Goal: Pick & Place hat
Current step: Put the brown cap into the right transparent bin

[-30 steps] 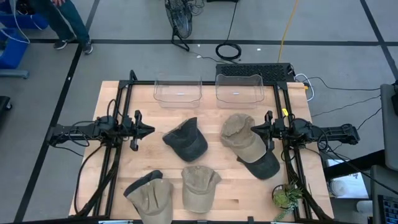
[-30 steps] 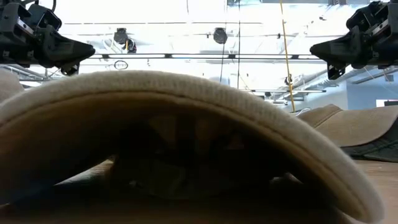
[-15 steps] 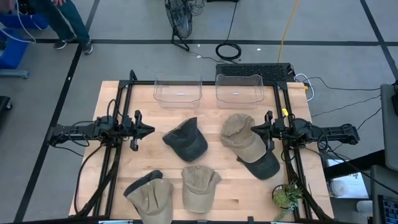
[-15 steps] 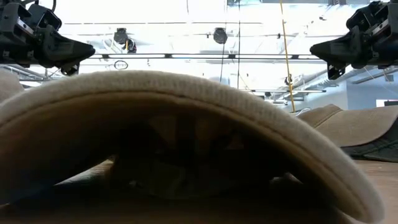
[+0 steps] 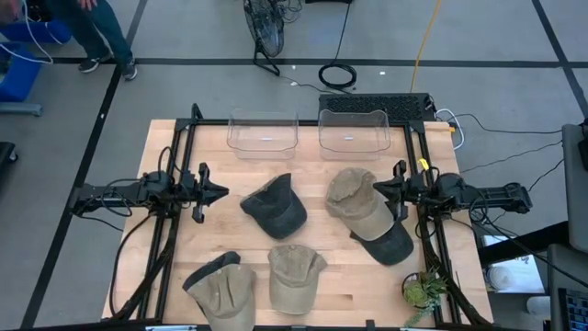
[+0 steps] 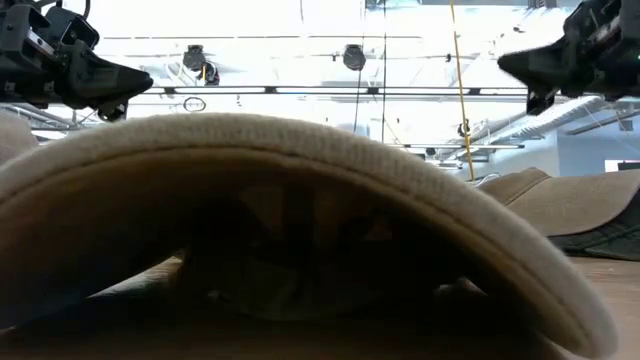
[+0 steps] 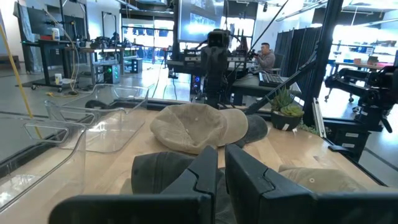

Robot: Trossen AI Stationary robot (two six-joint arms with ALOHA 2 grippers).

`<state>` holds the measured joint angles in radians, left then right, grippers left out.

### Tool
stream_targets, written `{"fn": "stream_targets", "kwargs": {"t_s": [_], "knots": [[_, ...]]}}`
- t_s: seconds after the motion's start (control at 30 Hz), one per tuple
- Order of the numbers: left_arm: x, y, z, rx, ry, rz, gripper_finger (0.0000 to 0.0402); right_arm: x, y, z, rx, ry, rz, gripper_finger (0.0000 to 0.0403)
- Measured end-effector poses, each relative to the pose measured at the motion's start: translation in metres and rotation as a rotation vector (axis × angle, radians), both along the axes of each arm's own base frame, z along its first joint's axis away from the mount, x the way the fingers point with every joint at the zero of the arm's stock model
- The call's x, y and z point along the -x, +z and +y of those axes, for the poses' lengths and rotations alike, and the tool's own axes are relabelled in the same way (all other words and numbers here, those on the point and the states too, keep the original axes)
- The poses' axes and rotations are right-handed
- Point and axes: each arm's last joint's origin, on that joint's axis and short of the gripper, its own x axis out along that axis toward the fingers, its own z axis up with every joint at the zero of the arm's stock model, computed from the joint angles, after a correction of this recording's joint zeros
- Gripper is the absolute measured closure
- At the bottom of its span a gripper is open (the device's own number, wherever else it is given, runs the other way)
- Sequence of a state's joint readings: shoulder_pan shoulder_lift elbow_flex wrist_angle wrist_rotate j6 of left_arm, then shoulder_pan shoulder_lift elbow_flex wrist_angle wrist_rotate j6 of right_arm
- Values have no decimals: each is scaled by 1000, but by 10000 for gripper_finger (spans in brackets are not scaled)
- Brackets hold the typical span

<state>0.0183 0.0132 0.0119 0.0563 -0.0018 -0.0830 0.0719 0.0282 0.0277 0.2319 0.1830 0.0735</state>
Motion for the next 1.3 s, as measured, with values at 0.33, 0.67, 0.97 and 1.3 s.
{"fn": "stream_targets", "kwargs": {"t_s": [0.33,0.67,0.97,1.3], "knots": [[0,0,0,0,0,0,366,-25,28,0,-1,-81,216,403],[0,0,0,0,0,0,366,-79,85,6,-143,-44,370,403],[0,0,0,0,0,0,366,-122,103,12,-129,-60,702,403],[0,0,0,0,0,0,366,-118,93,5,-103,-185,1059,403]]}}
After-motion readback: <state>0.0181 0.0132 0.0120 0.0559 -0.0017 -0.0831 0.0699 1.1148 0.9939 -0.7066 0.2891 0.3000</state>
